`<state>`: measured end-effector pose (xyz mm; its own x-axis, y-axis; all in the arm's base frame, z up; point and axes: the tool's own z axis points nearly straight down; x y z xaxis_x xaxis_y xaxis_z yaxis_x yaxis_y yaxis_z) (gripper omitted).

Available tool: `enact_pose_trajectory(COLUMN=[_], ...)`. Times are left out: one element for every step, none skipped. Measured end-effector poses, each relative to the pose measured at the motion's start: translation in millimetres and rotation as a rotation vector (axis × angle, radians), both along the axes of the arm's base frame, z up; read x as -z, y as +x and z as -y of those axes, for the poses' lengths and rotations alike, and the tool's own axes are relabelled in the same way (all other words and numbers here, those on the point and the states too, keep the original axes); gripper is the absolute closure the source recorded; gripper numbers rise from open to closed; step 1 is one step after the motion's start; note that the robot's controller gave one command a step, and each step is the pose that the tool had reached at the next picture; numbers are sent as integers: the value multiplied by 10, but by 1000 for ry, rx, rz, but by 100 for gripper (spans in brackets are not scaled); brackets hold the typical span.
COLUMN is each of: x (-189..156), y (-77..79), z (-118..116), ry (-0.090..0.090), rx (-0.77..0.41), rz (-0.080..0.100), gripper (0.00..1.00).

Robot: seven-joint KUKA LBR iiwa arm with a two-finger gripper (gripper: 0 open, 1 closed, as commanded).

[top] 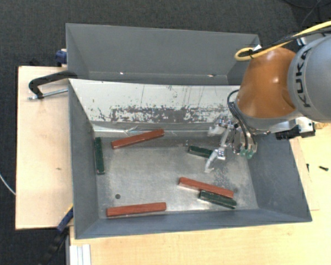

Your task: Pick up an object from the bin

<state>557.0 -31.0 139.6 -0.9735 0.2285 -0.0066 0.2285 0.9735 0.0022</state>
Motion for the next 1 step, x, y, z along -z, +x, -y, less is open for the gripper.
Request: enact_pose_trajectory(x=[394], y=[-300], z=[-10], ry=[0], rx=[112], rz=[-6], gripper=[0])
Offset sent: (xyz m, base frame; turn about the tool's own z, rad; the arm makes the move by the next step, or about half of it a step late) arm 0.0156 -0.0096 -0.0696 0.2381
